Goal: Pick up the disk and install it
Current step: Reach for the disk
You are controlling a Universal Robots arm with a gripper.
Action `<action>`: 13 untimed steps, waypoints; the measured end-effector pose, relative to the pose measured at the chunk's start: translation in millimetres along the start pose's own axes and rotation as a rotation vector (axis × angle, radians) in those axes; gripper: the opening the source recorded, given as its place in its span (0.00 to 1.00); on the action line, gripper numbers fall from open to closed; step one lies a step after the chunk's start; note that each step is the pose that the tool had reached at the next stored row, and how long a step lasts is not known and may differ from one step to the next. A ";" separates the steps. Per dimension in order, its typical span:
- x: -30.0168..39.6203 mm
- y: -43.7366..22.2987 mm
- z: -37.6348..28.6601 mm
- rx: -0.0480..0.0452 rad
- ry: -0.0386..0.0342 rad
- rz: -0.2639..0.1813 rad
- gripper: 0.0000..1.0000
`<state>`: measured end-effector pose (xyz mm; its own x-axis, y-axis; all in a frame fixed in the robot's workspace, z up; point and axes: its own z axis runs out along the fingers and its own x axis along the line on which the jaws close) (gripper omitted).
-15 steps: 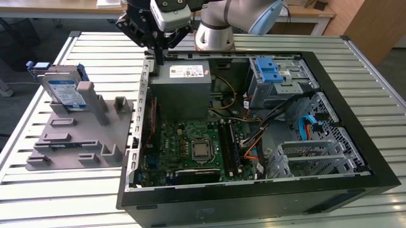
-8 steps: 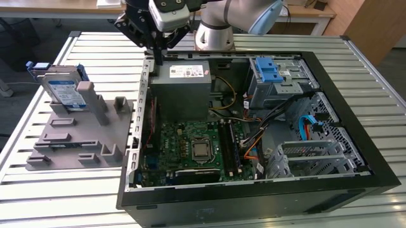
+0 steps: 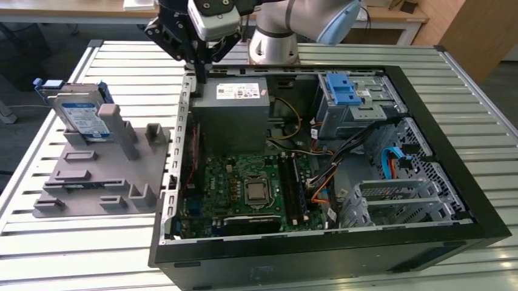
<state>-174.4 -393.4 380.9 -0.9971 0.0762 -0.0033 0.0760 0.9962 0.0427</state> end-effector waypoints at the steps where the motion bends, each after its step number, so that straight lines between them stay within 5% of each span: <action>1: 0.3 0.0 0.1 0.0000 0.0000 0.000 0.11; 13: 3.2 -0.3 1.1 0.0002 0.0023 0.000 0.11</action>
<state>-177.6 -393.4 379.7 -0.9971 0.0763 -0.0010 0.0761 0.9962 0.0426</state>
